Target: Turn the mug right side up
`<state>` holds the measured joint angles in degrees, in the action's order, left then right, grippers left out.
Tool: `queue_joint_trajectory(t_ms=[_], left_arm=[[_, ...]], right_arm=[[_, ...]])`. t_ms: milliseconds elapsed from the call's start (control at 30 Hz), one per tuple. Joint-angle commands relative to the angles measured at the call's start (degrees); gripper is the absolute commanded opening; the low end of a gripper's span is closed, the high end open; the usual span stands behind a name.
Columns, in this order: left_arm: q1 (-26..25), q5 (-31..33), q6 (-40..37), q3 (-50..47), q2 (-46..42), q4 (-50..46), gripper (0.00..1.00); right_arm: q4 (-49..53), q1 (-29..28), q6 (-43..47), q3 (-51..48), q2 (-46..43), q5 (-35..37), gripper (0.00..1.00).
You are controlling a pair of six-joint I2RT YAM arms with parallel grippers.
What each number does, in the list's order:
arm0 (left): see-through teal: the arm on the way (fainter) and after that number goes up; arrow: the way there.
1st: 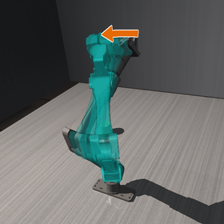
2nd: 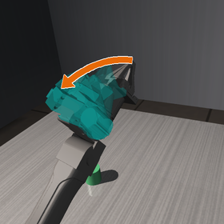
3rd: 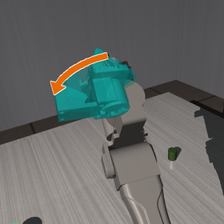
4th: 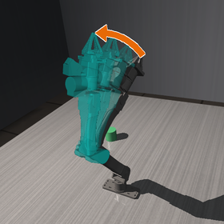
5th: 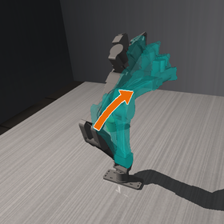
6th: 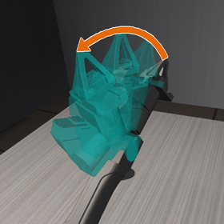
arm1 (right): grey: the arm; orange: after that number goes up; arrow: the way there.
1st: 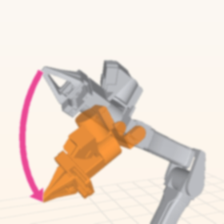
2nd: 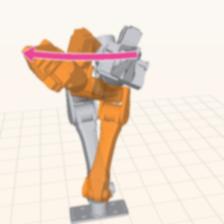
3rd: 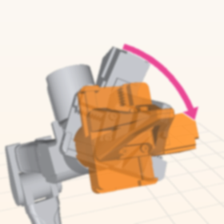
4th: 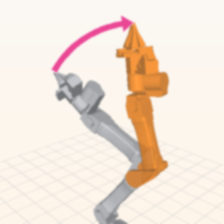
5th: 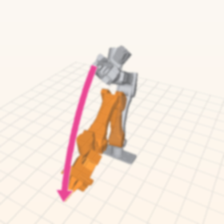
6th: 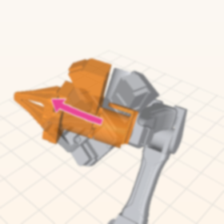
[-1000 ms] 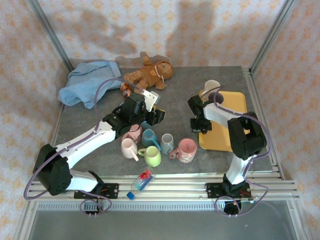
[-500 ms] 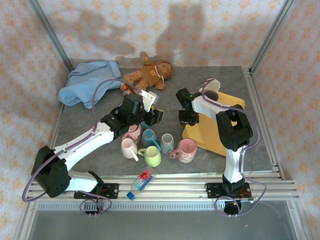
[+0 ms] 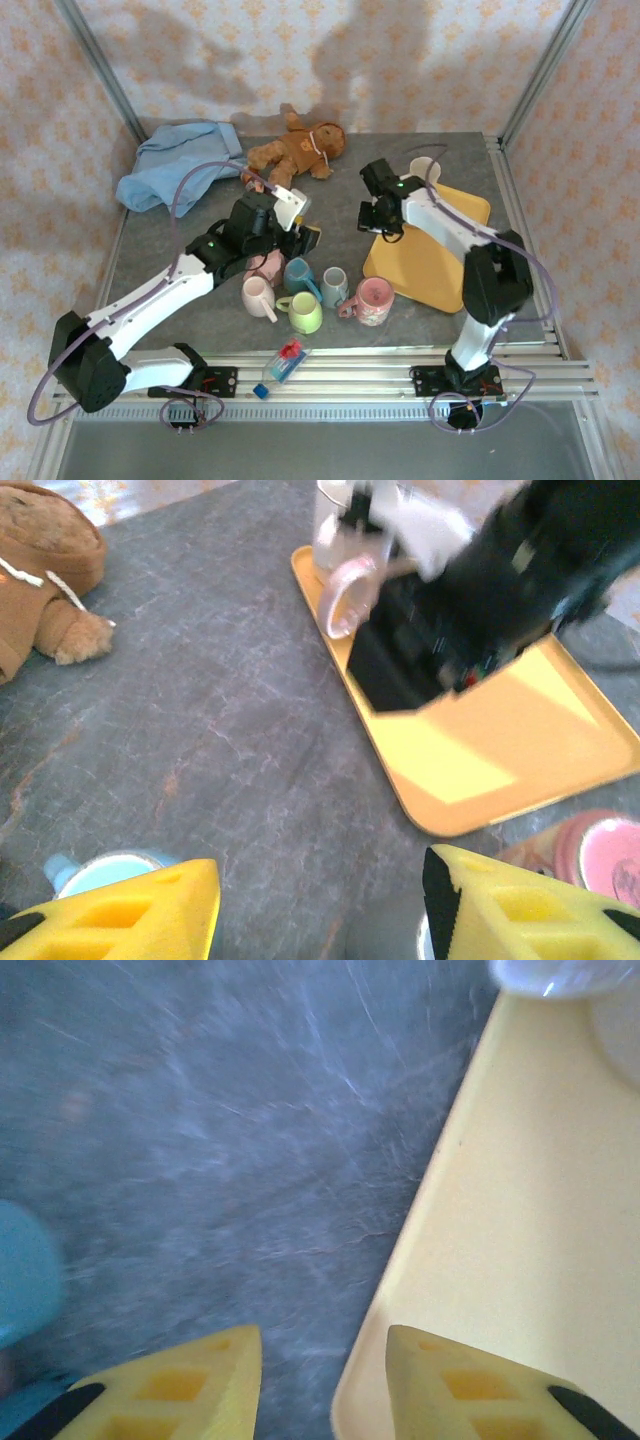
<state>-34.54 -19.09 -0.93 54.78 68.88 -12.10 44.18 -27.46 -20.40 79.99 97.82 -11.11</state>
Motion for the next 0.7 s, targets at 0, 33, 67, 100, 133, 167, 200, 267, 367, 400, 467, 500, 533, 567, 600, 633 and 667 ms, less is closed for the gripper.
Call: queue_joint_trajectory(t_ms=[0,33,67,100,133,167,200,267,367,400,467,500,533,567,600,633,667], left_arm=[[0.5,-4.82,-6.93,-1.64,-3.29,-5.19,0.57],[0.53,-5.72,-7.93,-2.01,-3.84,-5.76,0.57],[0.4,-6.93,-8.96,-2.2,-4.28,-6.86,0.57],[0.15,-8.22,-9.86,-2.1,-4.53,-7.87,0.57],[-0.21,-9.25,-10.53,-1.99,-4.63,-8.69,0.57],[-0.78,-10.29,-11.27,-1.87,-4.57,-9.36,0.57],[-1.57,-11.12,-12.04,-1.81,-4.43,-10.02,0.57],[-4.06,-12.91,-15.42,-2.35,-4.28,-10.88,0.56],[-8.03,-13.83,-19.66,-4.91,-4.87,-8.42,0.56],[-8.96,-13.78,-20.34,-5.8,-4.96,-7.33,0.56],[-10.92,-13.54,-21.73,-6.93,-4.67,-5.07,0.57],[-11.74,-13.15,-22.51,-7.09,-4.28,-4.72,0.57],[-12.74,-12.68,-23.6,-7.15,-3.76,-4.69,0.57],[-13.59,-12.12,-24.24,-7.13,-3.14,-4.67,0.57],[-14.12,-11.73,-24.79,-7.15,-2.54,-4.52,0.57],[-14.53,-11.58,-25.1,-7.18,-1.83,-4.02,0.57],[-14.83,-11.31,-25.1,-7.29,-1.21,-3.36,0.57]], right_arm=[[2.36,-0.15,0.68,-1.41,-7.85,0.66,0.42],[2.31,0.17,0.86,-1.92,-9.55,0.22,0.44],[2.21,0.76,1.05,-2.84,-11.83,-0.72,0.46],[2.06,1.65,1.07,-3.84,-13.87,-2.13,0.48],[2.05,2.71,0.89,-4.77,-15.64,-3.51,0.48],[2.03,4.23,0.54,-5.99,-17.75,-5.18,0.49],[2.03,5.57,0.23,-7.08,-19.48,-6.71,0.49],[2.38,8.56,-0.1,-9.57,-23.21,-9.37,0.5],[3.67,12.37,0.52,-12.49,-27.58,-11.66,0.51],[4.16,13.43,0.79,-13.1,-28.61,-12.57,0.52],[5.52,15.78,0.75,-14.48,-29.7,-15.19,0.52],[5.88,16.77,0.71,-15.09,-31.69,-16.71,0.52],[6.4,17.75,0.59,-15.83,-32.64,-18.47,0.52],[6.86,18.84,0.58,-16.57,-33.64,-20.58,0.52],[7.22,19.55,0.54,-17.39,-34.48,-22.68,0.52],[7.74,20.29,0.73,-18.35,-35.17,-25.6,0.53],[8.99,21.03,0.99,-18.84,-35.47,-27.85,0.53]])
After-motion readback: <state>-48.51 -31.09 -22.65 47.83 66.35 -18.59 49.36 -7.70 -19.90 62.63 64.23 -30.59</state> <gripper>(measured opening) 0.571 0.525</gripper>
